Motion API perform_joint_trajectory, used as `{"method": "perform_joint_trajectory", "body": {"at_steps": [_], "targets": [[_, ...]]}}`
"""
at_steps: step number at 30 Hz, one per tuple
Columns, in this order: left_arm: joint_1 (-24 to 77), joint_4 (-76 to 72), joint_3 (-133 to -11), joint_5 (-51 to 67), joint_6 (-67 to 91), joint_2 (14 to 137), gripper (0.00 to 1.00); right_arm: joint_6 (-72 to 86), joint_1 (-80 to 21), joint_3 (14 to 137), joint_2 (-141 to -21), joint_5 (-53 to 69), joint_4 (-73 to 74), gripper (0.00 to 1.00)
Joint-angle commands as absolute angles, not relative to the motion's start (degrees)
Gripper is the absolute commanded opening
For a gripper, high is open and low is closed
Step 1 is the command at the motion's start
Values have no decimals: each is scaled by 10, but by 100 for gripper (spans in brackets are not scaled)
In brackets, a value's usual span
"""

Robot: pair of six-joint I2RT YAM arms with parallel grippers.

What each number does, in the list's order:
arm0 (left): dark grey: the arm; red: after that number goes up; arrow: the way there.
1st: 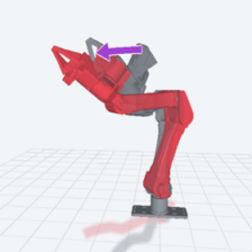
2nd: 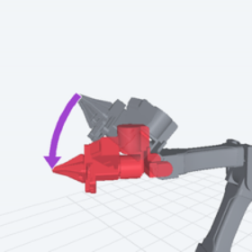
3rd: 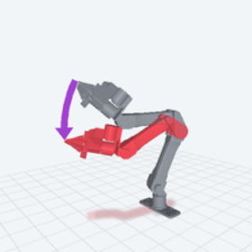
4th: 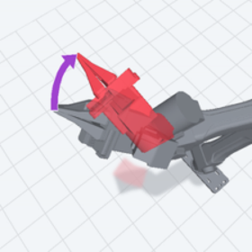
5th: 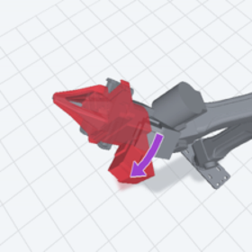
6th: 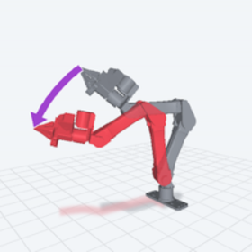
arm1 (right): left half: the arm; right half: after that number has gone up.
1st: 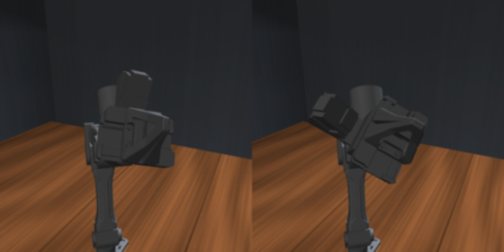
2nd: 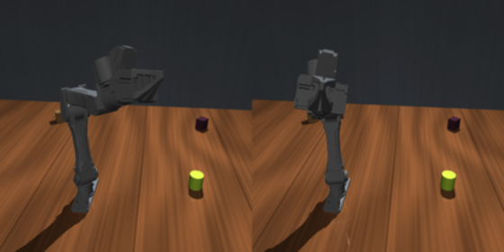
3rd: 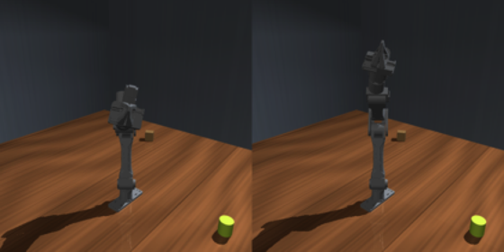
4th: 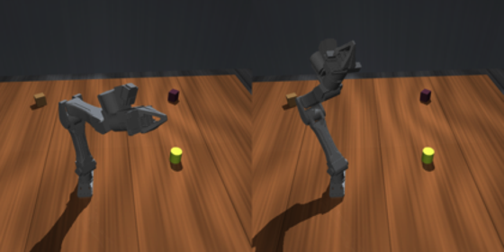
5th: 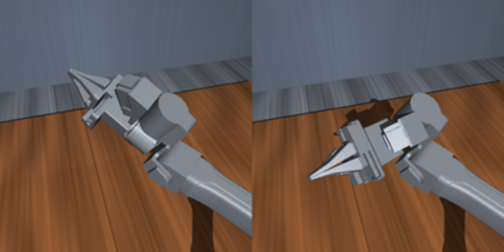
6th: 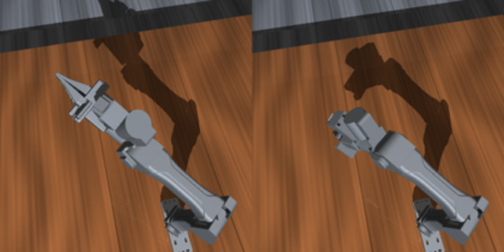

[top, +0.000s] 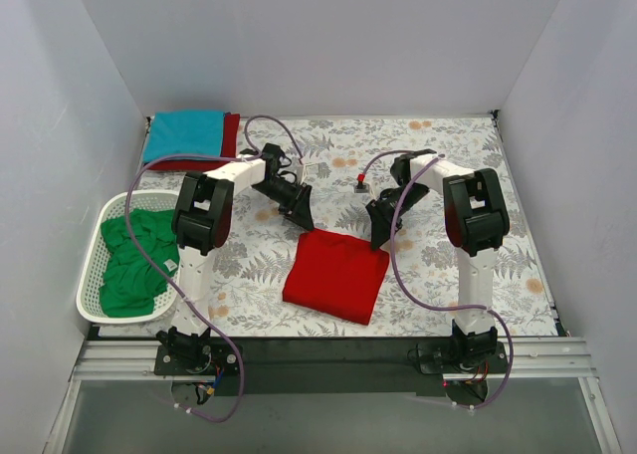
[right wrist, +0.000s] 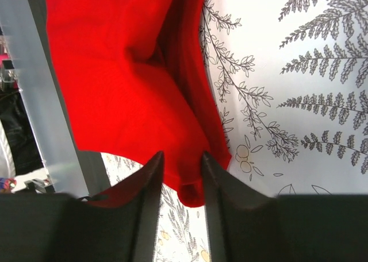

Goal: Fold and stack the t-shirts
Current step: Fold the tshirt

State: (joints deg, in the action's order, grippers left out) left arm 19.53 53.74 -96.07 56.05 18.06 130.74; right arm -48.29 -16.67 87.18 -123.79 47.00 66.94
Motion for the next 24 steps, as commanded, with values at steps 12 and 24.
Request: {"method": "perform_joint_trajectory", "body": {"at_steps": [12, 24], "targets": [[189, 483, -924, 580, 213, 1245, 0, -483, -157, 868, -1174, 465, 682, 11], [158, 435, -888, 520, 260, 1179, 0, -495, -155, 842, -1159, 411, 716, 1]]}}
